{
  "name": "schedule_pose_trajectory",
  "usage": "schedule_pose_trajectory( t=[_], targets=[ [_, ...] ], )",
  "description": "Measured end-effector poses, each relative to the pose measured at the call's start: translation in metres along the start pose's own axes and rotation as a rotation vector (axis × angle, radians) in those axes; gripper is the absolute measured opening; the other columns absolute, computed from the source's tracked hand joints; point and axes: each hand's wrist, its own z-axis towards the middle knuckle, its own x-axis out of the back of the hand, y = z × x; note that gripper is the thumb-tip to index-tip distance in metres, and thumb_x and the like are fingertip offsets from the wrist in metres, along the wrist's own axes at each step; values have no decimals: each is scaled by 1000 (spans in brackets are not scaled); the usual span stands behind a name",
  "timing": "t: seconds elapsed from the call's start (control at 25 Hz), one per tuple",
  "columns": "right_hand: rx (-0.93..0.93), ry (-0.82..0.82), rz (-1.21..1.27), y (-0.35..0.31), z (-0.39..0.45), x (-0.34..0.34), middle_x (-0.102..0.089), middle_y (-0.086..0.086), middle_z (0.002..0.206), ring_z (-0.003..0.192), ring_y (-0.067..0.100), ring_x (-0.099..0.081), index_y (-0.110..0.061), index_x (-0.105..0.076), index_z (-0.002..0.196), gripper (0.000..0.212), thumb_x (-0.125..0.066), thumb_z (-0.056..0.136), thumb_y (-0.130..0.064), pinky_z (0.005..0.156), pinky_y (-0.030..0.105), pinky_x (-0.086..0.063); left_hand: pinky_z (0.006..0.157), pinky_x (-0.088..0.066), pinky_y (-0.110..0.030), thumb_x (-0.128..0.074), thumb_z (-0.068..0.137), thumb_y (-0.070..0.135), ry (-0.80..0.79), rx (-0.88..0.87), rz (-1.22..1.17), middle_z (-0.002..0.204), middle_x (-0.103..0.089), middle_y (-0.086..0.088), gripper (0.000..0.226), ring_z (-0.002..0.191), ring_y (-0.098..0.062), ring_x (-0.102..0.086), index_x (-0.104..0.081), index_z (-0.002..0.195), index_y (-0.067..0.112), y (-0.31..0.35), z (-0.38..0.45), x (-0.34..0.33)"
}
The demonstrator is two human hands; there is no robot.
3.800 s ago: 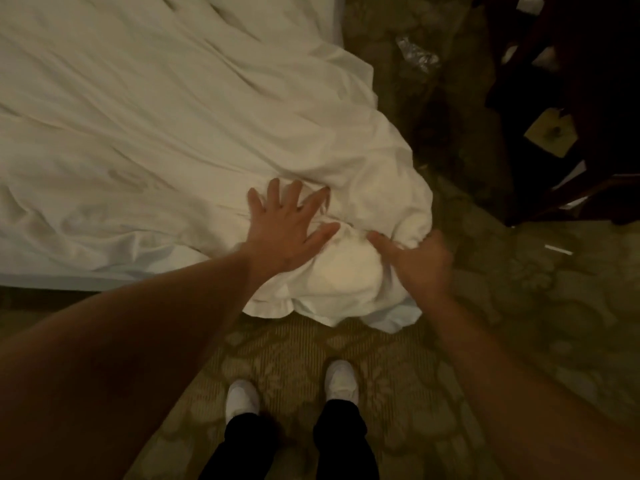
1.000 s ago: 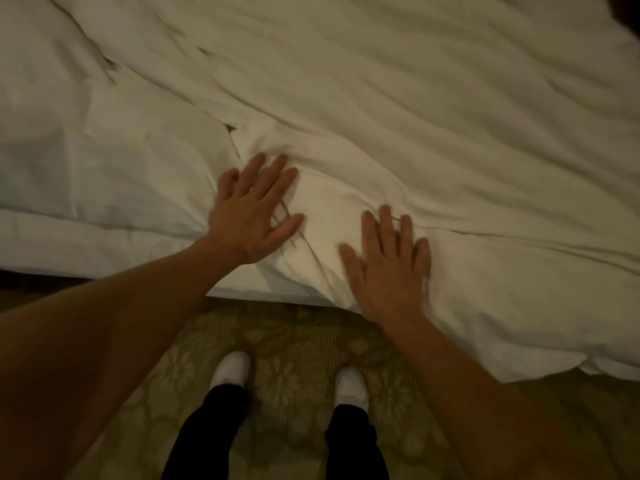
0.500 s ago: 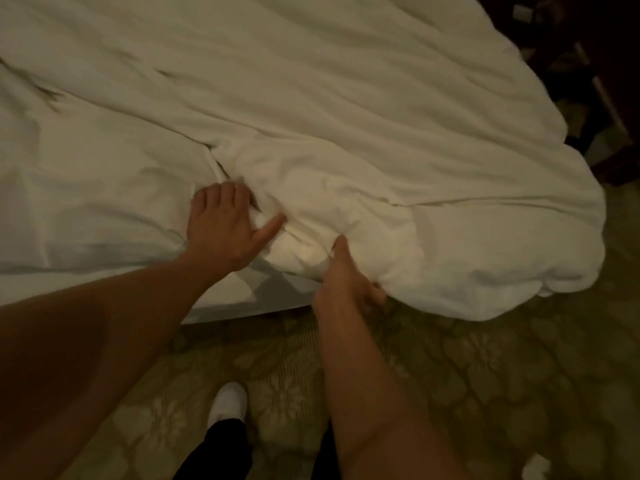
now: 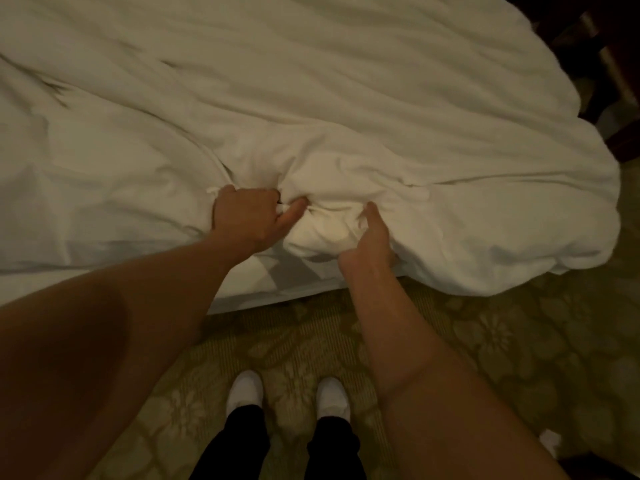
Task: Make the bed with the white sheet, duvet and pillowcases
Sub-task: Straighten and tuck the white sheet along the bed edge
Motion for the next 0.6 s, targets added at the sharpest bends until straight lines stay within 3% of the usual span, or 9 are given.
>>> schedule_pose_trajectory(
  t=[0.08,0.12,0.2,0.28,0.44,0.6],
  targets=[
    [-62,-98,126,10,12,7,-67,10,127,108,32,-67,-17,-61,131,68,-88,72,-37,86,49,-59,72,-35,-38,-30,92,76,-2,11,-48,76,-70,-10,65,77,-34,-67,-54,68,21,1,-4,6],
    [-67,-49,63,10,7,9,-68,10,123,105,31,-68,-18,-62,128,69,-89,68,-39,87,55,-57,70,-35,-37,-30,91,77,-4,27,-51,75,-69,-10,66,77,-34,-67,-56,68,20,3,-8,8],
    [-5,3,-51,10,0,21,-71,11,115,98,27,-70,-13,-66,118,57,-87,70,-34,85,47,-59,67,-36,-34,-29,90,79,-10,46,-47,74,-69,-8,70,75,-31,-67,-59,68,20,4,-21,7],
    [11,157,-153,24,-10,45,-69,4,102,89,20,-67,-12,-66,104,42,-87,74,-33,82,34,-57,63,-34,-31,-29,87,81,-2,29,-56,68,-68,-5,68,70,-28,-67,-54,61,23,2,-45,-1],
    [28,329,-145,61,-26,77,-65,4,119,100,24,-64,-5,-58,128,86,-91,64,-52,91,38,-56,61,-32,-29,-31,80,82,52,-35,-23,55,-64,-1,64,59,-23,-67,-46,52,27,-4,-80,-19],
    [22,108,-18,70,-9,69,-67,5,129,108,25,-68,-19,-61,134,92,-92,57,-58,92,49,-57,71,-43,-34,-34,84,82,-10,5,40,64,-69,-1,66,68,-23,-69,-58,61,26,0,-73,-27]
  ],
)
